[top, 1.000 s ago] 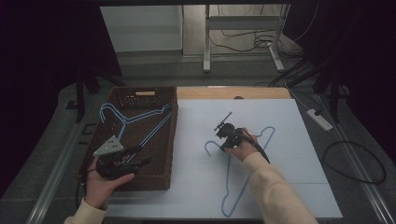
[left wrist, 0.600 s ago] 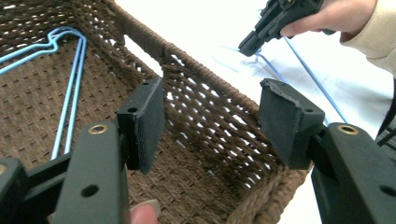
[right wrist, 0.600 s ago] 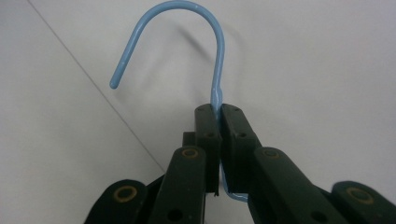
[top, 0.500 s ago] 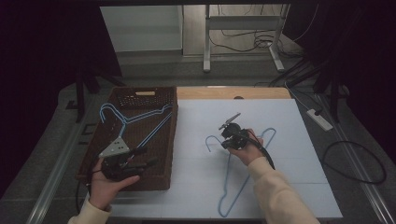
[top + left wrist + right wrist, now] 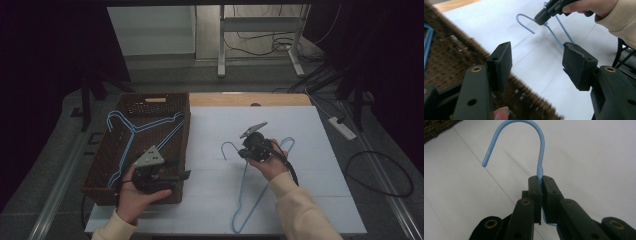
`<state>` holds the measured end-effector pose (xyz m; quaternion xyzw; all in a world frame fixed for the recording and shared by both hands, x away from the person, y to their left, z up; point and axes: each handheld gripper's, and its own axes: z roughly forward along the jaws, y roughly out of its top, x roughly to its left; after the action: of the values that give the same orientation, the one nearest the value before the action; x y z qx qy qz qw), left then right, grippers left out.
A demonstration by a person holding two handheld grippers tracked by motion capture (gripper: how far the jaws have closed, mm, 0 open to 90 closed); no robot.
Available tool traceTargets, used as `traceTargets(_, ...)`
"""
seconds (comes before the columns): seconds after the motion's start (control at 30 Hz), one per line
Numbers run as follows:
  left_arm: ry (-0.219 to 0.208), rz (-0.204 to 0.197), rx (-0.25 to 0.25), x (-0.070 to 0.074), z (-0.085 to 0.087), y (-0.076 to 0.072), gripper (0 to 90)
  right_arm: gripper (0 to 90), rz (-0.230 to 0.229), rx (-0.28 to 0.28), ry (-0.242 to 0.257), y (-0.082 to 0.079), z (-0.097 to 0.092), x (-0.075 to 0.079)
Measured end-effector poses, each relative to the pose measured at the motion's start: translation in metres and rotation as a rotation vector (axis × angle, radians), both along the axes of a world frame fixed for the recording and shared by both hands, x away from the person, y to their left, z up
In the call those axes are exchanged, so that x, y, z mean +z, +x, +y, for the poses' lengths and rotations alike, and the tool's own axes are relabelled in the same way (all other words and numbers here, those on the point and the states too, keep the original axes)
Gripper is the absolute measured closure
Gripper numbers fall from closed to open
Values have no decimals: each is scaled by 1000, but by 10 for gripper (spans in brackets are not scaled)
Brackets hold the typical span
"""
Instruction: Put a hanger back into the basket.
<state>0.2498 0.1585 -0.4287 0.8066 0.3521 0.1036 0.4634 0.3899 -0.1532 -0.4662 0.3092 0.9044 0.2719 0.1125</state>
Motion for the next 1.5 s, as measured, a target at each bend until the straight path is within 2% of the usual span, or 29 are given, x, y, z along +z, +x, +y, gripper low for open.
traceTargets(0.6,39,64,-57,-10,-57,13,402,859,-28,-6,30,-6,-3,3)
traceTargets(0.9,72,107,-85,-21,-89,18,392,858,-47,-9,44,-9,-4,5)
traceTargets(1.13,122,158,-112,-37,-123,23,379,858,-56,-6,57,-12,-5,7)
traceTargets(1.33,140,191,-118,-51,-143,31,379,858,-65,-11,66,-13,-6,8)
traceTargets(1.5,140,212,-108,-63,-154,35,382,858,-72,-19,77,-14,-8,10)
